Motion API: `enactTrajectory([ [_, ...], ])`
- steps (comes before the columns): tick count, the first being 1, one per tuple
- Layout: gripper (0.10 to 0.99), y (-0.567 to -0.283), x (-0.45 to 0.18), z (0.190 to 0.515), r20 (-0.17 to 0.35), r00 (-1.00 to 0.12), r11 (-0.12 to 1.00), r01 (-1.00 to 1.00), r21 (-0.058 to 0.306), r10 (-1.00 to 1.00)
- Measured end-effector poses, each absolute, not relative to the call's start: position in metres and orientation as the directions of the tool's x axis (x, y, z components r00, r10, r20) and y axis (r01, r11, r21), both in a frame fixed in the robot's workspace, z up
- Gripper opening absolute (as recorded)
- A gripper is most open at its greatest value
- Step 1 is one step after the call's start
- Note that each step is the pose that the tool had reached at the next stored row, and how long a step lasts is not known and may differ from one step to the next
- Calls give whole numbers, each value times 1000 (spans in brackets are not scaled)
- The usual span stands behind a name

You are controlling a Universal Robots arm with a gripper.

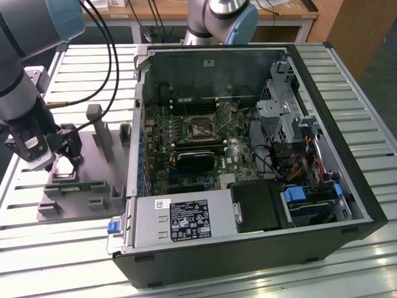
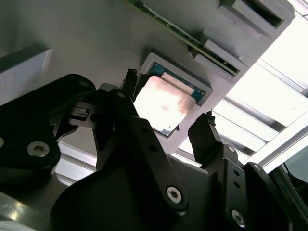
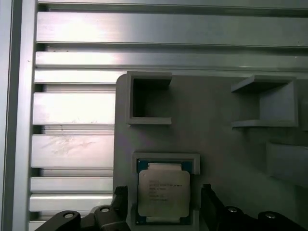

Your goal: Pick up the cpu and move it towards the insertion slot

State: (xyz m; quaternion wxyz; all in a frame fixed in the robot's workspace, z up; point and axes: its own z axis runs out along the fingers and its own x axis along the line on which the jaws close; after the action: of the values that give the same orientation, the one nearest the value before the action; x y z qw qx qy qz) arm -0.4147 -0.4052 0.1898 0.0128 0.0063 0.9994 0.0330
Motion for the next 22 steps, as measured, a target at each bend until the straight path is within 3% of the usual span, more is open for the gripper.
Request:
enactTrajectory([
  [15, 706, -401, -415, 183, -25, -1000, 998, 12, 64, 13],
  [17, 694, -401, -415, 183, -25, -1000, 998, 12, 64, 13],
  [18, 620, -401, -415, 183, -25, -1000, 998, 12, 64, 13],
  [22, 620, -401, -415, 183, -25, -1000, 998, 12, 64, 13],
])
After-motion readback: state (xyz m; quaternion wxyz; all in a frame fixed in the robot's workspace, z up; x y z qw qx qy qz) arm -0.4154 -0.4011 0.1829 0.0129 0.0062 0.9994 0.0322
